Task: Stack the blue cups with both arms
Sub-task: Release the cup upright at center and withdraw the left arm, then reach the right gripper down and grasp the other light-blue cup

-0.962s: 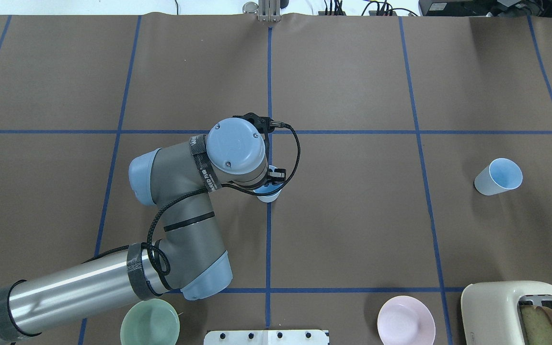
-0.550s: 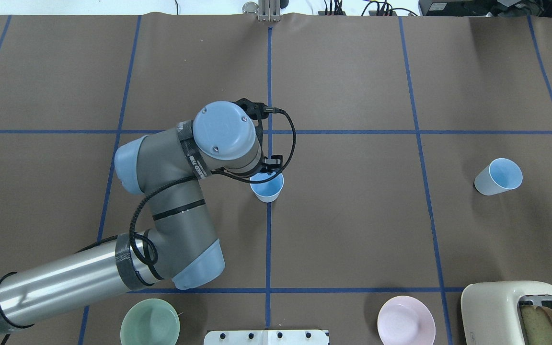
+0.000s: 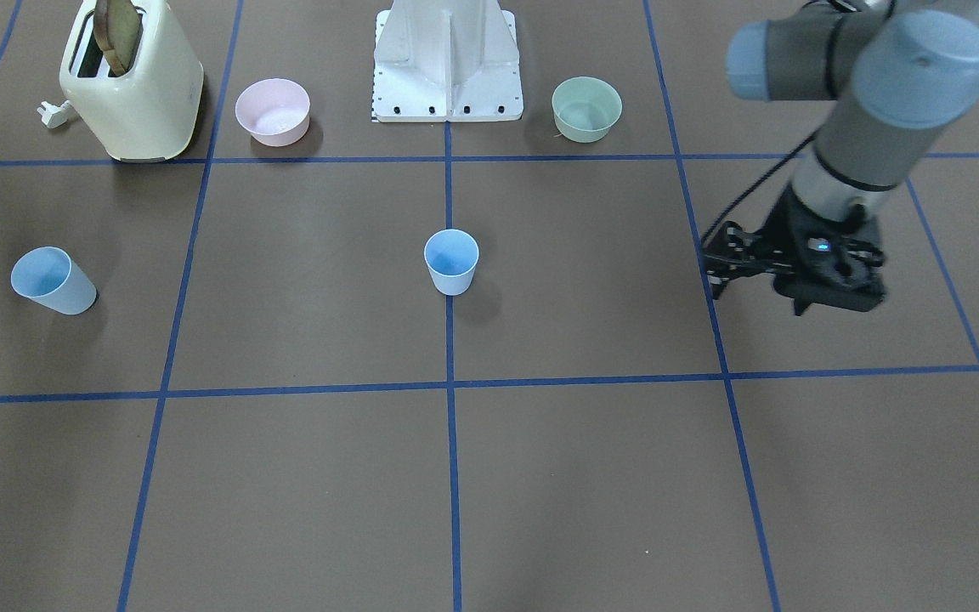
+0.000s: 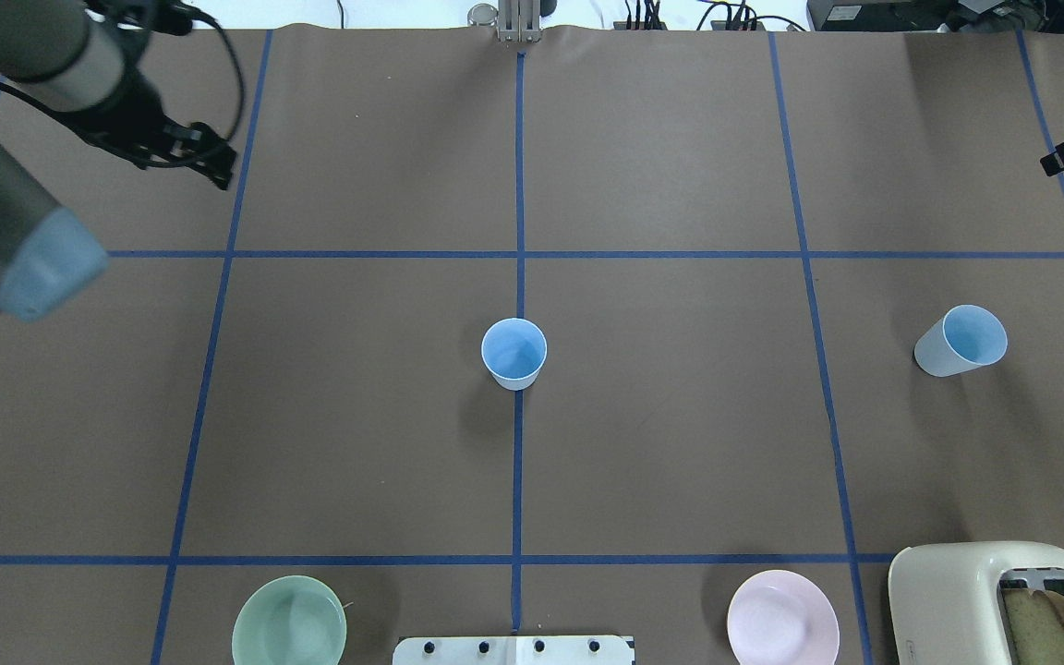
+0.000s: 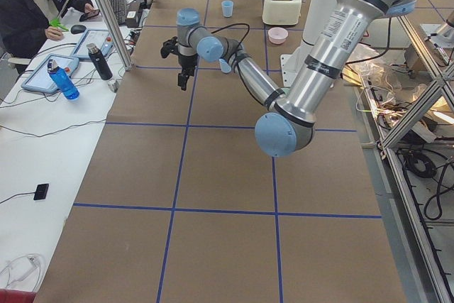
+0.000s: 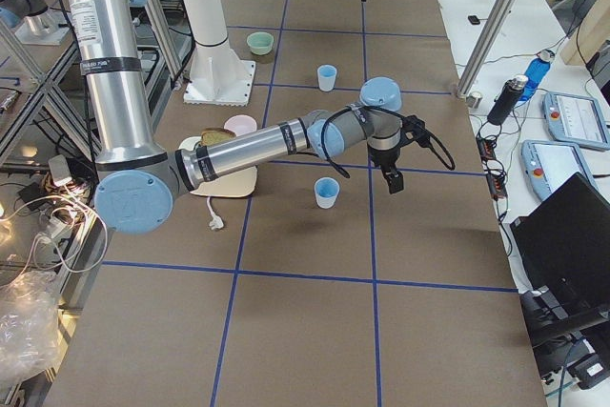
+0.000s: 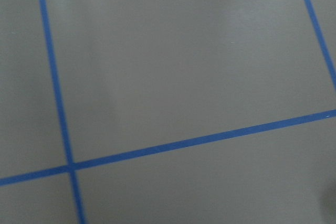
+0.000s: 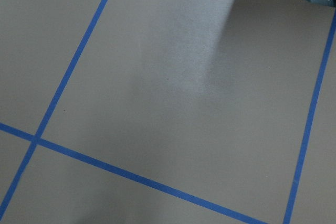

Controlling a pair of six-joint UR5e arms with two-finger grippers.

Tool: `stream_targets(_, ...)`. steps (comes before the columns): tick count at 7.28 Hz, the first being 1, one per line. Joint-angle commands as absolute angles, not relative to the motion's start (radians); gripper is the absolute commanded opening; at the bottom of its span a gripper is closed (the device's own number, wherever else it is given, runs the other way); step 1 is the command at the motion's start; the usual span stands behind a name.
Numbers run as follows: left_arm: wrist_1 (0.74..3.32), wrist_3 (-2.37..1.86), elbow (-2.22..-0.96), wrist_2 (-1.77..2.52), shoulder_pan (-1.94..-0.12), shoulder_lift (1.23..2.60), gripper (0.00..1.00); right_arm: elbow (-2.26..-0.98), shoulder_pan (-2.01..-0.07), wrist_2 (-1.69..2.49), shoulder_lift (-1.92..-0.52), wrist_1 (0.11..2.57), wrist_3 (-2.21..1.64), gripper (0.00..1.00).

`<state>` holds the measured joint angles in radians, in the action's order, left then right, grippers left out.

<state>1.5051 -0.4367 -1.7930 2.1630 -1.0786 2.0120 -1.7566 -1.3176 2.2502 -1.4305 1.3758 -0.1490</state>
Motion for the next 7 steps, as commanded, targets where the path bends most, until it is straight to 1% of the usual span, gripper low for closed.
stream_targets(1, 1.493, -0.047, -1.725, 2.322, -1.364, 1.877, 0.98, -1.784, -1.286, 2.284, -1.468, 1.378, -0.166, 1.0)
stream_targets(2, 1.494, 0.101, -1.692, 2.338, -1.455, 1.8, 0.98, -1.792, -1.263, 2.299, -1.482, 1.376, -0.202, 1.0)
stream_targets(3, 1.493, 0.186, -1.687, 2.336, -1.498, 1.695, 0.98, -1.821, -1.229, 2.298, -1.512, 1.376, -0.228, 1.0)
stream_targets(5, 1.528, 0.178, -1.632, 2.33, -1.554, 1.636, 0.98, -1.829, -1.189, 2.292, -1.58, 1.341, -0.219, 1.0)
stream_targets(6, 1.634, 0.173, -1.637, 2.329, -1.555, 1.593, 0.98, -1.809, -1.171, 2.289, -1.586, 1.309, -0.227, 1.0)
stream_targets(7, 1.65, 0.173, -1.629, 2.329, -1.555, 1.588, 0.98, -1.796, -1.131, 2.27, -1.591, 1.308, -0.227, 1.0)
